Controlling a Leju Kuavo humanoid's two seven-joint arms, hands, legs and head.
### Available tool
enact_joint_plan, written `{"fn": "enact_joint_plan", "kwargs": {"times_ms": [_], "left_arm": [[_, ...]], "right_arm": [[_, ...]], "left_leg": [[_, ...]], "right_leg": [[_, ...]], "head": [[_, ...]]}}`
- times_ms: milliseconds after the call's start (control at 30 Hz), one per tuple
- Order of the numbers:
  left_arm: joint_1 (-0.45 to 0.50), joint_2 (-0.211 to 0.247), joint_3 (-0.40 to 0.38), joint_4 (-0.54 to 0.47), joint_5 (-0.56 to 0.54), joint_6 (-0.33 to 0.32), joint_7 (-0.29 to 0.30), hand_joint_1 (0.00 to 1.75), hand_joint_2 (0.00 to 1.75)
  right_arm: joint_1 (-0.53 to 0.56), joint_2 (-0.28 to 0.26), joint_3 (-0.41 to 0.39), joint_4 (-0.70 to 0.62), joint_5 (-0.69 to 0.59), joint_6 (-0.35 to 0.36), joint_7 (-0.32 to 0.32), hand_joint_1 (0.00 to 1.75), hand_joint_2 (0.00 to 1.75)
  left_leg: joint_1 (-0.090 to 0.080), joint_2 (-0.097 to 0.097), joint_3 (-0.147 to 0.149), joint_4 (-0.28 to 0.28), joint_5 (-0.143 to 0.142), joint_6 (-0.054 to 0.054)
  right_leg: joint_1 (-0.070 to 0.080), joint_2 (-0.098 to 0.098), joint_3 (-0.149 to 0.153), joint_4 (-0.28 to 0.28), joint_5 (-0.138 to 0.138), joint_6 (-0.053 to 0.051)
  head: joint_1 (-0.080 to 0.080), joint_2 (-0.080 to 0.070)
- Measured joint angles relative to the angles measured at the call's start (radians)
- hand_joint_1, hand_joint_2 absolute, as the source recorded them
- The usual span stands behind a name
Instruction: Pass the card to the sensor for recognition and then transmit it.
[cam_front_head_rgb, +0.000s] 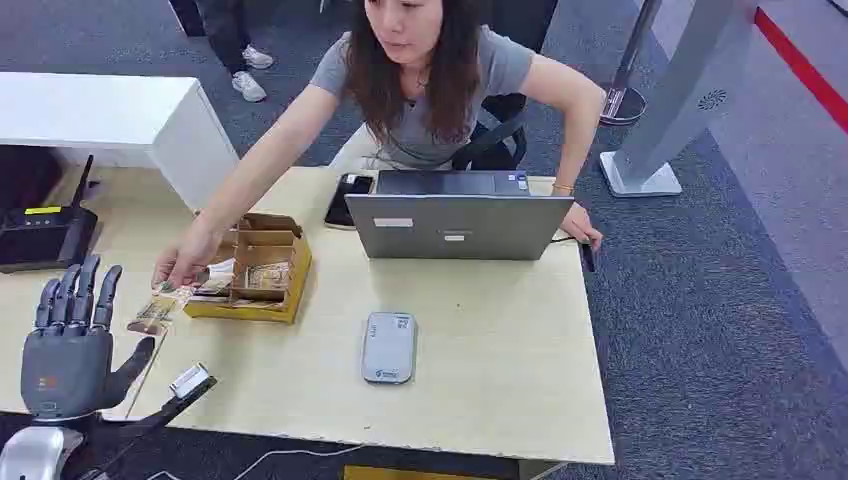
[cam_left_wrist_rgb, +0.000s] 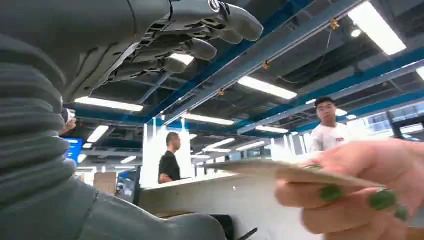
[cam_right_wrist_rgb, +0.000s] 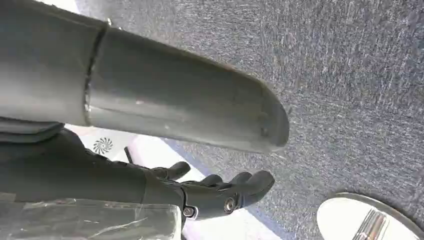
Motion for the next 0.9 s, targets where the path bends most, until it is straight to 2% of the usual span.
{"fn": "enact_joint_plan", "kwargs": {"times_ms": [467, 500, 533, 567, 600, 900], "left_arm": [[0.0, -0.001, -0.047, 0.0, -0.003, 0.021, -0.006, 0.0, 1.75], [0.0, -0.001, -0.05, 0.0, -0.002, 0.022, -0.006, 0.52, 1.75], [0.0, -0.001, -0.053, 0.0, 0.001, 0.022, -0.006, 0.52, 1.75], [0.0, -0.001, -0.055, 0.0, 0.006, 0.023, -0.006, 1.47, 1.75], [0.0, -0.001, -0.057, 0.0, 0.01, 0.023, -0.006, 1.75, 1.75], [0.003, -0.002, -0.059, 0.0, 0.016, 0.038, 0.002, 1.75, 1.75]], "right_arm": [[0.0, 0.0, 0.0, 0.0, -0.001, -0.002, -0.012, 0.0, 0.0], [0.0, 0.0, 0.0, 0.0, 0.0, -0.002, -0.012, 0.0, 0.0], [0.0, 0.0, 0.0, 0.0, 0.0, -0.002, -0.012, 0.0, 0.0], [0.0, 0.0, 0.0, 0.0, 0.0, -0.002, -0.012, 0.0, 0.0], [0.0, 0.0, 0.0, 0.0, 0.0, -0.003, -0.012, 0.0, 0.0], [0.001, 0.0, 0.0, 0.0, 0.0, -0.005, -0.012, 0.0, 0.0]], "left_leg": [[0.0, 0.0, 0.0, 0.0, 0.0, 0.0], [0.0, 0.0, 0.0, 0.0, 0.0, 0.0], [0.0, 0.0, 0.0, 0.0, 0.0, 0.0], [0.0, 0.0, 0.0, 0.0, 0.0, 0.0], [0.0, 0.0, 0.0, 0.0, 0.0, 0.0], [0.0, 0.0, 0.0, 0.0, 0.0, 0.0]], "right_leg": [[0.0, 0.0, 0.0, 0.0, 0.0, 0.0], [0.0, 0.0, 0.0, 0.0, 0.0, 0.0], [0.0, 0.0, 0.0, 0.0, 0.0, 0.0], [0.0, 0.0, 0.0, 0.0, 0.0, 0.0], [0.0, 0.0, 0.0, 0.0, 0.0, 0.0], [0.0, 0.0, 0.0, 0.0, 0.0, 0.0]], "head": [[0.0, 0.0], [0.0, 0.0], [0.0, 0.0], [0.0, 0.0], [0.0, 0.0], [0.0, 0.0]]}}
